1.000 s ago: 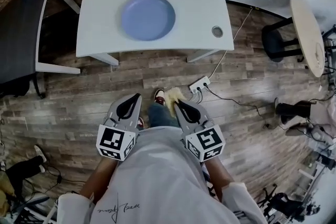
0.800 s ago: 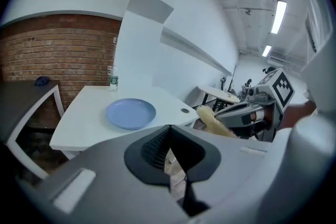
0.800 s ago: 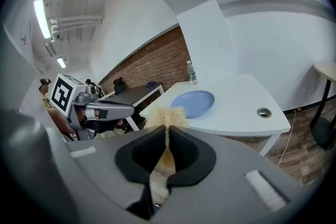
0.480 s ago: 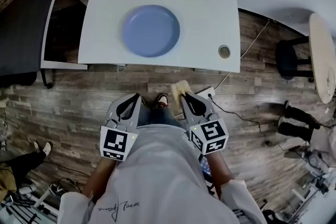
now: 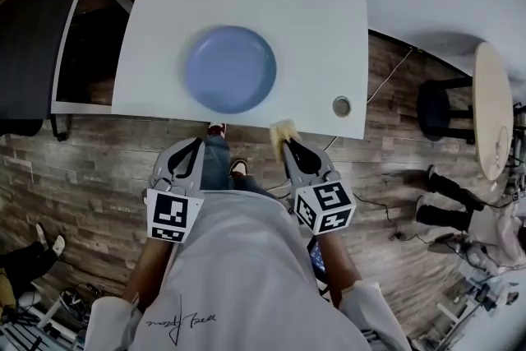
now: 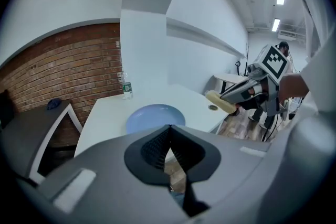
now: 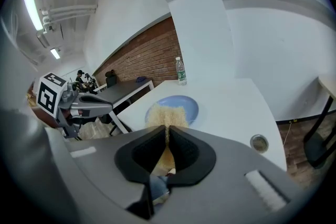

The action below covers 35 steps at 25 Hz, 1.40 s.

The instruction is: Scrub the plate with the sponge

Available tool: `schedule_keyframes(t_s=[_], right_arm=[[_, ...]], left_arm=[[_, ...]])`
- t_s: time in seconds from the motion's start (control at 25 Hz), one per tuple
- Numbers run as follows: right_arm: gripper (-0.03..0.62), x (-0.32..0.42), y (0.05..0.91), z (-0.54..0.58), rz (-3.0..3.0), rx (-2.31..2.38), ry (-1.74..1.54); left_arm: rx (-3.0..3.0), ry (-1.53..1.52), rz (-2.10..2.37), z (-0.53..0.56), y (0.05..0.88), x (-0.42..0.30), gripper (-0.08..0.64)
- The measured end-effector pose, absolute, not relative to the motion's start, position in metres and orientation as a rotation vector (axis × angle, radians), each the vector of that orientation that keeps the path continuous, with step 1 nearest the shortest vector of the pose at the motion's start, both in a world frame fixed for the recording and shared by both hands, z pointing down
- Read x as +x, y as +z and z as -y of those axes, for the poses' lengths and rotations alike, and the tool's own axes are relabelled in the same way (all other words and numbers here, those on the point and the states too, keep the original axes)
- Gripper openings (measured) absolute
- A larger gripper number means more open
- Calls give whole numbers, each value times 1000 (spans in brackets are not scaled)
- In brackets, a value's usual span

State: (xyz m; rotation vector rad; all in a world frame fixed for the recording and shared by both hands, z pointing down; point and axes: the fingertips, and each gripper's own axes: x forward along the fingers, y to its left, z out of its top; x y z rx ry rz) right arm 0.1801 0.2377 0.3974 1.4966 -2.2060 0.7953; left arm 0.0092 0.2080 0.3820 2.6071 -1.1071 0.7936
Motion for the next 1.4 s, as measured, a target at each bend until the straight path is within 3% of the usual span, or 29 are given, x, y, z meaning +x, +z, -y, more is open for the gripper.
schedule_keyframes(t_s=[0.28, 0.84, 1.24, 1.4], right_arm=[[25, 185, 383, -186, 2184, 1579, 713], [25, 176, 433, -108, 1947, 1508, 715], [25, 187, 479, -84, 1758, 1349, 687], [25, 188, 486, -82, 1735, 1319, 689]], left_arm=[[2542, 758, 1094, -139, 391, -9, 15], [2510, 846, 909, -37, 443, -25, 31], [2388, 917, 782, -4, 499, -17, 129], [2328, 908, 746, 5, 510, -13, 138]])
